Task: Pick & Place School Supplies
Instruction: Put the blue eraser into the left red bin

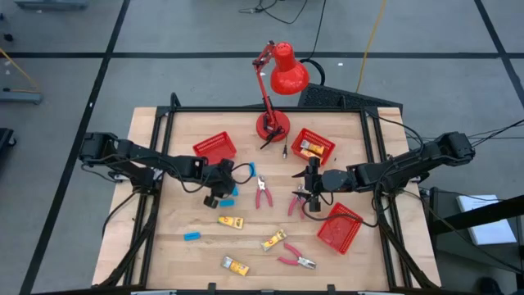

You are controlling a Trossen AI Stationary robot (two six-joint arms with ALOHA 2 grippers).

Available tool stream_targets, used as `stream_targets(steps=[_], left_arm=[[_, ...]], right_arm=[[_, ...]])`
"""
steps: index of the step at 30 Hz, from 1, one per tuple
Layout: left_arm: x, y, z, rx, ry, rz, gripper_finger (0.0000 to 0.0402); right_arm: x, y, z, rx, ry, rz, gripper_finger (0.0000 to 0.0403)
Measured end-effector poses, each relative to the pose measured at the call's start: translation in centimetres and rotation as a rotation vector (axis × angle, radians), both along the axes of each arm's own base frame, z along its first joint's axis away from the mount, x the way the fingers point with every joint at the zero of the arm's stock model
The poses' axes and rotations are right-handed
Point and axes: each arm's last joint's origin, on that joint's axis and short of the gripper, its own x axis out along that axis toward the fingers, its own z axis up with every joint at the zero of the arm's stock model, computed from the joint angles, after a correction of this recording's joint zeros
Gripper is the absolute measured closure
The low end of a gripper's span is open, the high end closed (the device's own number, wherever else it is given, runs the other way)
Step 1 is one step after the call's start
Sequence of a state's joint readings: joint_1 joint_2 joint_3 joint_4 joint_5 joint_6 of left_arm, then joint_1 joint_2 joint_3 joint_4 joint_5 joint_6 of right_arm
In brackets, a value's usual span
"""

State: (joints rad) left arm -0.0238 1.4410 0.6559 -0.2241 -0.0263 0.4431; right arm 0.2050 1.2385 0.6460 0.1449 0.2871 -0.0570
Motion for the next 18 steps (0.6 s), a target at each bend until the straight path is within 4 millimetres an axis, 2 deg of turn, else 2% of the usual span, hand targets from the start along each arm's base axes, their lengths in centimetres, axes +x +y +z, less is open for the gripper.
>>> stream_targets(steps=[5, 8, 12, 18], left_arm=[[0.3, 0.2, -0.1, 0.025, -0.017, 0.018, 0.0181], [0.6, 0.1, -0.8, 0.018, -0.001, -0.01, 0.0164], [0.9, 0.0, -2.2, 0.006, 0.051, -0.038, 0.0164], [1.3, 0.0, -3.1, 0.021, 0.073, -0.039, 0.02]], right_arm=[[0.0, 0.0, 0.0, 0.0, 0.0, 0.0, 0.0161], [0.0, 0.0, 0.0, 0.004, 0.0, -0.002, 0.0161], [0.0, 0.0, -0.1, 0.008, 0.007, -0.006, 0.0161], [0.0, 0.0, -0.1, 0.01, 0.006, -0.008, 0.0161]])
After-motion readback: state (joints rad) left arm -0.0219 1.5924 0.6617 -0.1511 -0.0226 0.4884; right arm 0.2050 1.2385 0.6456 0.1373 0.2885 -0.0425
